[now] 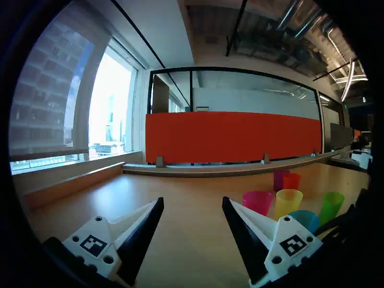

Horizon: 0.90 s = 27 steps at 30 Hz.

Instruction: Pour water

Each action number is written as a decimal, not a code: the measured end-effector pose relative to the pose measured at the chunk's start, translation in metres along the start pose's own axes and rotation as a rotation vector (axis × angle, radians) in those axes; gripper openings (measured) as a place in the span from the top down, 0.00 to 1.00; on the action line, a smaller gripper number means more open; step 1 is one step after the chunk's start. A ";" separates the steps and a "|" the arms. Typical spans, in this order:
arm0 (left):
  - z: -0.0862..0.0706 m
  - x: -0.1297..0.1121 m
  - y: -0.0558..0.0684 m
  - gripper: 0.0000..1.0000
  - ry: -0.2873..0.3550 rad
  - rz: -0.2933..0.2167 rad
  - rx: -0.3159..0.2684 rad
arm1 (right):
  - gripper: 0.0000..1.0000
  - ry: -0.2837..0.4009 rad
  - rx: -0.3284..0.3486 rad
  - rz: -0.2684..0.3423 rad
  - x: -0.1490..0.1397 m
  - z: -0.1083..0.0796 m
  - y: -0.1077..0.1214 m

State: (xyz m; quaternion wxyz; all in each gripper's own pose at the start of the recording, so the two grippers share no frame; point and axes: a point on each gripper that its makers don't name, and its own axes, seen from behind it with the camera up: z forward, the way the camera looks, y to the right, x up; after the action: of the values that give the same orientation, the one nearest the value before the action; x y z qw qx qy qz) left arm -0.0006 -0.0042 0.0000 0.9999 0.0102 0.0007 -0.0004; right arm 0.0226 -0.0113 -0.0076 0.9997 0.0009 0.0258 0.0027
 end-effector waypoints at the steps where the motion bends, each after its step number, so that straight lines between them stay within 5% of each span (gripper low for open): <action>1: 0.000 0.000 0.000 0.10 0.000 0.000 0.000 | 0.01 -0.001 -0.002 -0.001 -0.001 0.001 0.001; 27: 0.000 0.000 0.000 0.10 0.000 0.000 0.000 | 0.01 -0.052 -0.008 -0.005 -0.024 0.007 0.013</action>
State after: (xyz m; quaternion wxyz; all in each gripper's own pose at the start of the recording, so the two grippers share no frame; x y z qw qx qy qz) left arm -0.0006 -0.0043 0.0001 0.9999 0.0102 0.0008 -0.0003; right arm -0.0012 0.0017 0.0007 1.0000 -0.0029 -0.0001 0.0004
